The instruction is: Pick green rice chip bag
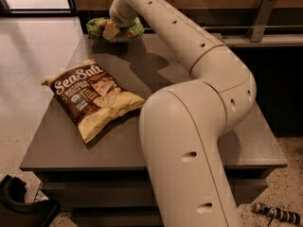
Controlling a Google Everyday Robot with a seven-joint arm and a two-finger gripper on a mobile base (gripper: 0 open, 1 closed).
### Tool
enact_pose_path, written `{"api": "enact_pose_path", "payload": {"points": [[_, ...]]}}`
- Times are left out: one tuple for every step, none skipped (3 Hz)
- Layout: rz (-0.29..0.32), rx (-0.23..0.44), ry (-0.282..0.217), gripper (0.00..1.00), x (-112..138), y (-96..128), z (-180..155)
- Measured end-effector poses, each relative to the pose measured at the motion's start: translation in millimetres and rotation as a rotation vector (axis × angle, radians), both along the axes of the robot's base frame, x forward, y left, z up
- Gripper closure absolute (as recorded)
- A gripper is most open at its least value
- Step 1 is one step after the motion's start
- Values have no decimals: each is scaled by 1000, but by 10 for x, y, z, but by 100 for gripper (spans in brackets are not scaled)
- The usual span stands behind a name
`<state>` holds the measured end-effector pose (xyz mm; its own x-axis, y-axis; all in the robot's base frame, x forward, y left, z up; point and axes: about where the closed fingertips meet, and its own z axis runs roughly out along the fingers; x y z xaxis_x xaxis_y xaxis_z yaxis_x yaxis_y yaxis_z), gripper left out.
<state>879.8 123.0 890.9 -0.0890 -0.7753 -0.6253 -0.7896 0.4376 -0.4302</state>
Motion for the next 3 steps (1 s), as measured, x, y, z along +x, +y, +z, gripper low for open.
{"api": "enact_pose_path", "payload": {"points": [[0, -1, 1, 100, -1, 3, -3], [-25, -20, -24, 100, -170, -53, 264], [-59, -50, -74, 100, -543, -161, 614]]}}
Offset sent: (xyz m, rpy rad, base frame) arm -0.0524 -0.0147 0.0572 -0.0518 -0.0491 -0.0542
